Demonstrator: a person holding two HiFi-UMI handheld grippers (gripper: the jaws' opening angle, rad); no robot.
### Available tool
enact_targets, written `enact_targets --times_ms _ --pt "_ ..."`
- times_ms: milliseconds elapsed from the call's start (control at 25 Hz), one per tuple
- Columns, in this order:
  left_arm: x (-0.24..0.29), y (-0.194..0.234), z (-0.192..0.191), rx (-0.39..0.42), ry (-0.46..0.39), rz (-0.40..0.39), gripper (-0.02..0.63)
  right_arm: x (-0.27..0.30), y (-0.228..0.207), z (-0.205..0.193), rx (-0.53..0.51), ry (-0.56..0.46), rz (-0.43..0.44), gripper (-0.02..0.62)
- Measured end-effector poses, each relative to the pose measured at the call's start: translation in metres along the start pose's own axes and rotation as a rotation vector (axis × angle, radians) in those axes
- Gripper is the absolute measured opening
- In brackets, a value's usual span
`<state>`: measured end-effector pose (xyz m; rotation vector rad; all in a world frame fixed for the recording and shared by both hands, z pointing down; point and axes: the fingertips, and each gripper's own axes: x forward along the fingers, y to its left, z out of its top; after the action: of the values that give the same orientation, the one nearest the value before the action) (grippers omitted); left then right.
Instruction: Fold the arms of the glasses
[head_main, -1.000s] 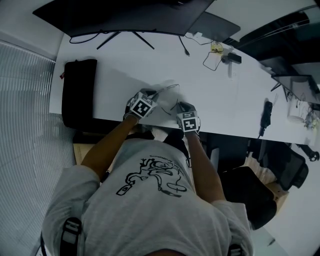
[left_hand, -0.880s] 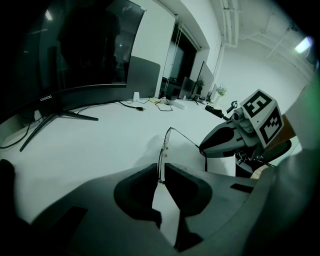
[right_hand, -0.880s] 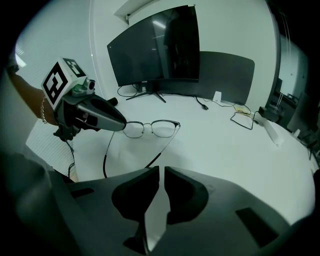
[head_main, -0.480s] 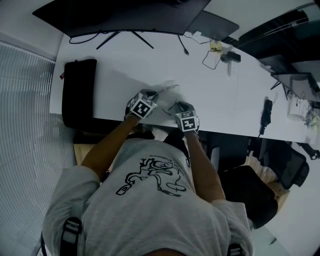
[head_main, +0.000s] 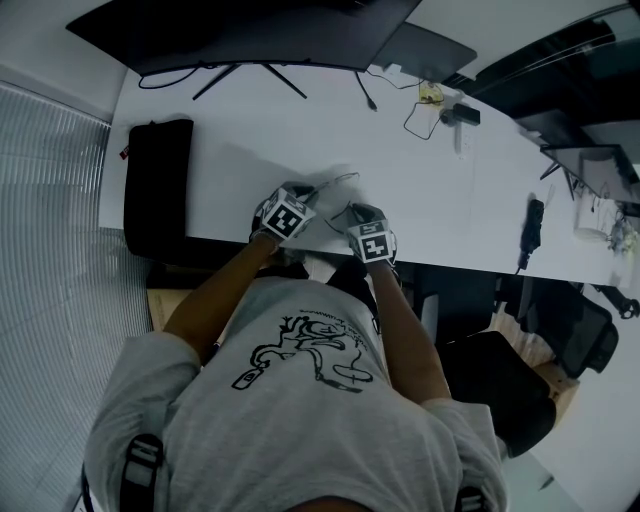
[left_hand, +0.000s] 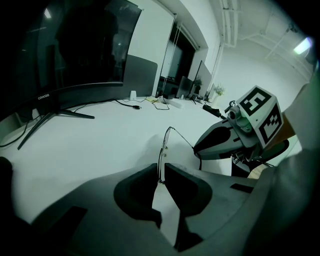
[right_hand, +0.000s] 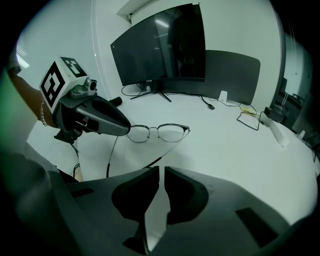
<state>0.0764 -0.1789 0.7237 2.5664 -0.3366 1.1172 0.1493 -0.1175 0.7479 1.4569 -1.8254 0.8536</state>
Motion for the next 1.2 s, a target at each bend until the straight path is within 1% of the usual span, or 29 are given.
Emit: enact_targets --times_ms 400,1200 --pt "-0.001 -0.007 -0.001 0.007 0.006 -0.015 0.063 0.004 0.011 0.005 -0.022 0.003 0.024 0.044" --pt "-0.006 -0.022 -0.004 0.034 0.011 -0.051 0.063 0.01 0.02 0.016 -0.036 0.002 0.033 0.044"
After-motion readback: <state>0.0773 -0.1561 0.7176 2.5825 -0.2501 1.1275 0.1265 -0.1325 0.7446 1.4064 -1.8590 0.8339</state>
